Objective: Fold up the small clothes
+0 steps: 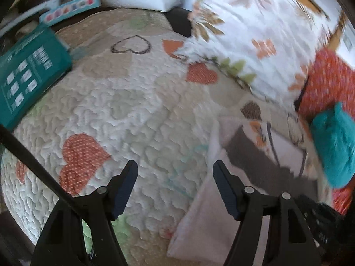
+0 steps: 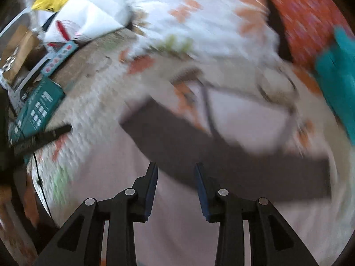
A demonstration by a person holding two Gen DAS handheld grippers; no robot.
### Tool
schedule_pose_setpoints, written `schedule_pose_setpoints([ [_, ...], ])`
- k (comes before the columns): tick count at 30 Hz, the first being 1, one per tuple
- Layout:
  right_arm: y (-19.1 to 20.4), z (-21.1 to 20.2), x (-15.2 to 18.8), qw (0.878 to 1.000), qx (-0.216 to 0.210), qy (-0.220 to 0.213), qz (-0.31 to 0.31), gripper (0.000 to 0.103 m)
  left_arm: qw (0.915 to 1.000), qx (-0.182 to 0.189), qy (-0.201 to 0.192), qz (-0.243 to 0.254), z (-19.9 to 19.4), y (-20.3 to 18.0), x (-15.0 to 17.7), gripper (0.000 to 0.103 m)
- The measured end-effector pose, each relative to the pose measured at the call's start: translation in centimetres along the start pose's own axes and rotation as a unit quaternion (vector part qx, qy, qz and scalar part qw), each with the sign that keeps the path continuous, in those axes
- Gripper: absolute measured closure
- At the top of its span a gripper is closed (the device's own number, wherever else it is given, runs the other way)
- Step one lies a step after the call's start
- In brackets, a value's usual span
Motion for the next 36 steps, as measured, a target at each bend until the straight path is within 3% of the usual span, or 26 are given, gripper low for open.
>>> schedule_pose_setpoints([
  [3, -5.0, -1.2, 4.6, 0.998, 0.037, 0.014, 0.055, 0.066, 0.9993, -0.012, 0.003, 0.036, 0.4, -2.2, 0.9, 0.033],
  [7, -11.7, -5.2, 9.0, 0.986, 0.104, -0.010, 0.131, 0.067, 0.9971, -0.015, 0.031, 0.068, 1.8, -4.5, 2.4, 0.033],
  [9, -14.2, -8.0, 10.6, 0.979, 0.106, -0.031, 0.173, 0.068, 0.9960, -0.015, 0.046, 0.076, 2.4, -5.2, 3.0, 0.033],
  [11, -15.2, -10.6, 11.4, 0.973, 0.107, -0.053, 0.196, 0.068, 0.9951, -0.012, 0.058, 0.079, 2.9, -5.8, 3.6, 0.033],
  [14, -15.9, -13.6, 12.4, 0.965, 0.153, -0.077, 0.198, 0.057, 0.9941, -0.008, 0.069, 0.083, 3.3, -6.7, 4.3, 0.031],
  [17, -16.3, -15.9, 13.7, 0.959, 0.145, -0.099, 0.223, 0.055, 0.9919, 0.007, 0.089, 0.091, 3.9, -7.4, 5.2, 0.022],
  [19, -16.8, -16.5, 14.6, 0.955, 0.142, -0.107, 0.236, 0.052, 0.9906, 0.021, 0.110, 0.079, 4.6, -7.2, 5.5, 0.020],
  [22, -17.1, -16.9, 15.9, 0.950, 0.142, -0.112, 0.254, 0.050, 0.9912, 0.024, 0.110, 0.070, 4.3, -6.7, 5.4, 0.019],
  [26, -17.6, -16.9, 17.7, 0.943, 0.123, -0.121, 0.285, 0.046, 0.9941, 0.039, 0.079, 0.063, 2.5, -6.1, 5.1, 0.019],
  [28, -17.7, -16.4, 18.0, 0.940, 0.114, -0.123, 0.297, 0.046, 0.9958, 0.041, 0.039, 0.072, 1.0, -6.0, 4.9, 0.019],
  [32, -17.8, -15.2, 18.2, 0.936, 0.099, -0.128, 0.311, 0.046, 0.9947, 0.028, -0.032, 0.094, -1.8, -6.3, 4.6, 0.019],
  [36, -17.7, -13.9, 18.1, 0.936, 0.097, -0.131, 0.313, 0.044, 0.9913, 0.010, -0.071, 0.111, -3.0, -6.8, 4.4, 0.019],
])
Point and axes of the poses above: each gripper's, at about its wrist camera, not at the fingertips, and z roughly the way its jaws point, y to its left, x to its underside, the point moved 3 cm from there along z, roughly the way its jaws point, and after that the axes turned 8 degrees about -x, right-handed, at the moved point
